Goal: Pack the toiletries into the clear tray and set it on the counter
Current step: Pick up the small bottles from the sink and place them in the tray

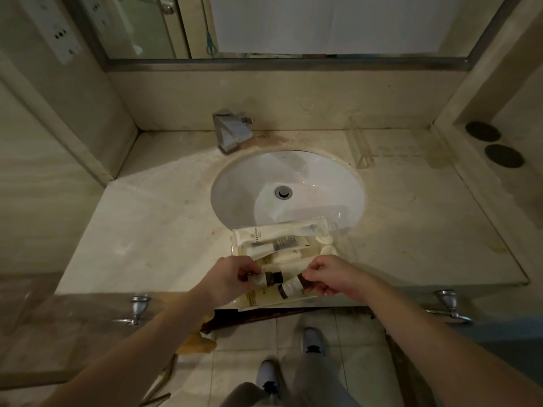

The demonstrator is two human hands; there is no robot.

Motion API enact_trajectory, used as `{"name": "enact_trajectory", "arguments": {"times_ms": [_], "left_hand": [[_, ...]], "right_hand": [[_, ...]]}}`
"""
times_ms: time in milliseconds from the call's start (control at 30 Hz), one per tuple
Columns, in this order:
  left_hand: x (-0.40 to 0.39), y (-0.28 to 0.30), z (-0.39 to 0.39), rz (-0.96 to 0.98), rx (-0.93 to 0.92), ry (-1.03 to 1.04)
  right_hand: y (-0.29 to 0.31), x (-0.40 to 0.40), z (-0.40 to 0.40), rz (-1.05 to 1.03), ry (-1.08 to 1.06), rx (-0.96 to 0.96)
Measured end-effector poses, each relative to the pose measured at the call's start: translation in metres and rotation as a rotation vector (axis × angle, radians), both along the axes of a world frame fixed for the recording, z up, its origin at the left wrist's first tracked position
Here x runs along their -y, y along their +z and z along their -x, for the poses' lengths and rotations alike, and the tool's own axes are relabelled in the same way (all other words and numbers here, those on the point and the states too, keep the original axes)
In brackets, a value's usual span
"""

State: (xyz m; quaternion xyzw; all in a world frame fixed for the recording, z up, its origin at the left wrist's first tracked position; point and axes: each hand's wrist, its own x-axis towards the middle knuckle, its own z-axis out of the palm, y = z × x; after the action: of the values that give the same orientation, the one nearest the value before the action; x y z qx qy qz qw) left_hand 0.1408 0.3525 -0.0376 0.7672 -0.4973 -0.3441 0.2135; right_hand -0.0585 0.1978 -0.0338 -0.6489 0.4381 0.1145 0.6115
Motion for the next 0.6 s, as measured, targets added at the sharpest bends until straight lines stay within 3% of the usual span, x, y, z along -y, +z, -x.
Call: {"name": "enact_trajectory", "arguments": {"times_ms": [233, 600], "left_hand": [[-0.006, 0.002, 0.004, -0.052, 0.188, -0.147], [-0.009, 0.001, 0.01, -0.085, 0.229, -0.199]], "right_hand": [[-0.005, 0.009, 0.008, 0.067, 0.001, -0.033], [-0.013, 0.004, 0.012, 0.307, 0.207, -0.008]]}}
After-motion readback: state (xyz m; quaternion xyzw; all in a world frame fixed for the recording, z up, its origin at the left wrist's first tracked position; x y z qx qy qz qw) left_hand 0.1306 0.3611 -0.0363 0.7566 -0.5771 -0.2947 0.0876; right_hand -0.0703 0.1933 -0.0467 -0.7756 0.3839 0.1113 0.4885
